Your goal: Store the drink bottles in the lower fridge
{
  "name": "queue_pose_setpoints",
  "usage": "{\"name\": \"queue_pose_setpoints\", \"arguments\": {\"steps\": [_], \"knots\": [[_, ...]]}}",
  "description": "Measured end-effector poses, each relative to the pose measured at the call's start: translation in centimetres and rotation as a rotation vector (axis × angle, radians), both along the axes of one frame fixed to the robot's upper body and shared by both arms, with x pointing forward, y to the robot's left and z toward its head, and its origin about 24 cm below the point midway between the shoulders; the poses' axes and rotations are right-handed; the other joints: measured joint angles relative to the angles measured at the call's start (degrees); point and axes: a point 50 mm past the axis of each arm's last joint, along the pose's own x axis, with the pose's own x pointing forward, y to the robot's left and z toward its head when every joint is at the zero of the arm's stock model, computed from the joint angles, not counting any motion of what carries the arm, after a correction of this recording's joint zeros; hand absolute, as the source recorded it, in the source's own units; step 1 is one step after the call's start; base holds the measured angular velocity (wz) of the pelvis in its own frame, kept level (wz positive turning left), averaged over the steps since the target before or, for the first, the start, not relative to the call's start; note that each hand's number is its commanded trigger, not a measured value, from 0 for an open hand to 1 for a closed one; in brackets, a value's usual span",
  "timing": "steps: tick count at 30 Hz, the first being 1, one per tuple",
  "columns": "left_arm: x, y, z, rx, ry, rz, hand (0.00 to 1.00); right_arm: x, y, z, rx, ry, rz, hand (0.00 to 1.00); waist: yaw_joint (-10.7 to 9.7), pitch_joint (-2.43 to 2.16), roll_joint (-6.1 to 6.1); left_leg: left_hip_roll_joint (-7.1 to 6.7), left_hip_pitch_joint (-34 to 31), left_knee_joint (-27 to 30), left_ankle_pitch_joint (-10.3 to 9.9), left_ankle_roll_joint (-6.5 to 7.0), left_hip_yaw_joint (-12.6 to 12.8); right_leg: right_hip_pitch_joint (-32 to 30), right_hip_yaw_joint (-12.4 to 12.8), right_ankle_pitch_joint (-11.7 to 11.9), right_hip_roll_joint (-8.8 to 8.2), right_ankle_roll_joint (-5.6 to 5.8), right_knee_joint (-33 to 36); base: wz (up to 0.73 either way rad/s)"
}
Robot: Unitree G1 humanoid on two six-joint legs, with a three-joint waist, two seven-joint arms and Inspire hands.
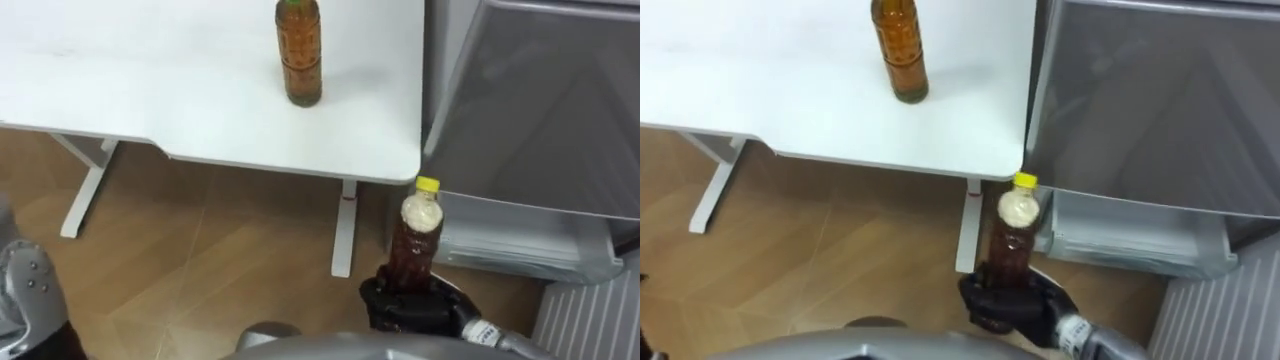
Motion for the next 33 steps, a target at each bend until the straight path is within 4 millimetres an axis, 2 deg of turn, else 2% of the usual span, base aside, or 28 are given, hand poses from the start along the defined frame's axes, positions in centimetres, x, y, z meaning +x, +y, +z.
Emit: {"name": "queue_pose_setpoints", "arguments": {"steps": [2,5,7,11,13,14,16,20,22,24,25,27,31,33], "knots": [[-0.7,1.4,-0.5,-0.067,-0.006,0.107,0.0,-1.0,-0.5,-0.2,-0.024,0.028,-0.037,1.0,0.93,-0.04,-0.1,-0.01,0.34,-0.22,0.0,0.0,0.02,0.34,-0.06,0.01,-0.01,-0.03,-0.31,0.03],[-1.0,4.0,-2.5,-0.215,0.027,0.265,0.0,-1.6,-1.0,-0.5,-0.056,0.059,-0.078,1.0,1.2,0.11,0.25,-0.09,1.08,-0.3,0.0,0.0,-0.33,1.54,-0.88,0.0,-0.02,-0.02,-0.9,0.1],[-1.7,6.4,-5.0,-0.351,0.081,0.415,0.0,-2.0,-1.4,-0.7,-0.082,0.086,-0.106,1.0,1.19,0.05,0.37,-0.1,1.14,-0.38,-0.01,-0.01,-0.49,1.6,-0.98,-0.09,-0.01,-0.05,-0.92,0.03],[-2.6,9.0,-9.5,-0.558,0.223,0.555,0.0,-2.4,-1.7,-1.1,-0.109,0.123,-0.141,1.0,1.15,-0.08,0.23,-0.1,1.18,-0.65,-0.01,0.0,-0.3,1.34,-0.78,-0.09,-0.03,-0.05,-0.87,-0.02],[-3.5,9.9,-13.0,-0.68,0.354,0.609,0.0,-2.7,-1.9,-1.2,-0.11,0.144,-0.175,1.0,0.83,-0.56,0.03,-0.12,1.54,-1.03,0.0,0.0,-0.22,1.48,-0.66,-0.08,-0.04,-0.05,-0.84,-0.04],[-3.7,9.9,-13.8,-0.71,0.389,0.617,0.0,-2.7,-1.9,-1.2,-0.107,0.152,-0.188,1.0,0.71,-0.57,-0.03,-0.12,1.7,-1.06,-0.01,0.0,-0.26,1.63,-0.68,-0.08,-0.05,-0.05,-0.88,0.0],[-4.4,9.8,-17.1,-0.803,0.529,0.634,0.0,-3.3,-2.3,-1.4,-0.103,0.186,-0.241,1.0,0.68,-0.67,-0.3,-0.12,1.89,-1.3,-0.01,0.0,-0.47,1.91,-0.85,-0.09,-0.05,-0.04,-1.09,0.0],[-5.7,9.2,-21.9,-0.938,0.714,0.661,0.0,-4.1,-3.0,-1.8,-0.095,0.237,-0.351,1.0,0.02,-0.65,-0.43,-0.14,2.25,-1.54,-0.01,0.0,-0.3,2.51,-0.98,-0.07,-0.04,-0.04,-1.63,0.0],[-6.4,8.2,-24.5,-0.965,0.858,0.662,0.0,-4.6,-3.2,-2.0,-0.097,0.269,-0.39,1.0,-0.6,-0.61,-0.48,-0.13,2.82,-1.99,-0.01,0.0,-0.16,2.82,-0.79,-0.08,-0.01,-0.03,-1.73,-0.03],[-7.2,6.2,-27.9,-0.993,1.063,0.614,0.0,-4.7,-3.3,-2.1,-0.08,0.291,-0.46,1.0,-1.57,-0.44,-0.71,-0.15,2.89,-2.09,-0.01,0.0,-0.12,3.05,-0.75,-0.08,-0.02,-0.03,-1.88,-0.02],[-7.6,5.7,-28.7,-0.997,1.119,0.6,0.0,-4.5,-3.3,-2.2,-0.073,0.295,-0.48,1.0,-2.02,-0.42,-0.71,-0.15,2.86,-2.09,-0.01,0.0,-0.13,3.08,-0.75,-0.09,-0.02,-0.01,-1.88,0.0],[-9.3,4.0,-31.7,-1.057,1.303,0.558,0.0,-4.3,-3.5,-2.5,-0.081,0.318,-0.527,1.0,-3.58,-0.4,-0.71,-0.13,2.77,-2.08,-0.02,-0.02,-0.03,2.79,-0.67,-0.1,0.01,0.0,-1.82,-0.02],[-12.2,2.6,-34.2,-1.187,1.435,0.519,0.0,-4.9,-4.0,-2.6,-0.081,0.356,-0.596,1.0,-4.09,-0.27,-0.65,-0.06,3.23,-2.9,-0.05,-0.01,0.98,2.74,0.42,-0.16,0.1,0.08,-1.85,-0.13],[-14.2,1.7,-35.3,-1.266,1.509,0.489,0.0,-5.2,-4.0,-2.8,-0.067,0.385,-0.658,1.0,-4.07,-0.11,-0.71,-0.05,3.24,-3.06,-0.12,0.07,1.51,2.39,0.84,-0.17,0.09,0.1,-1.79,-0.11]]}}
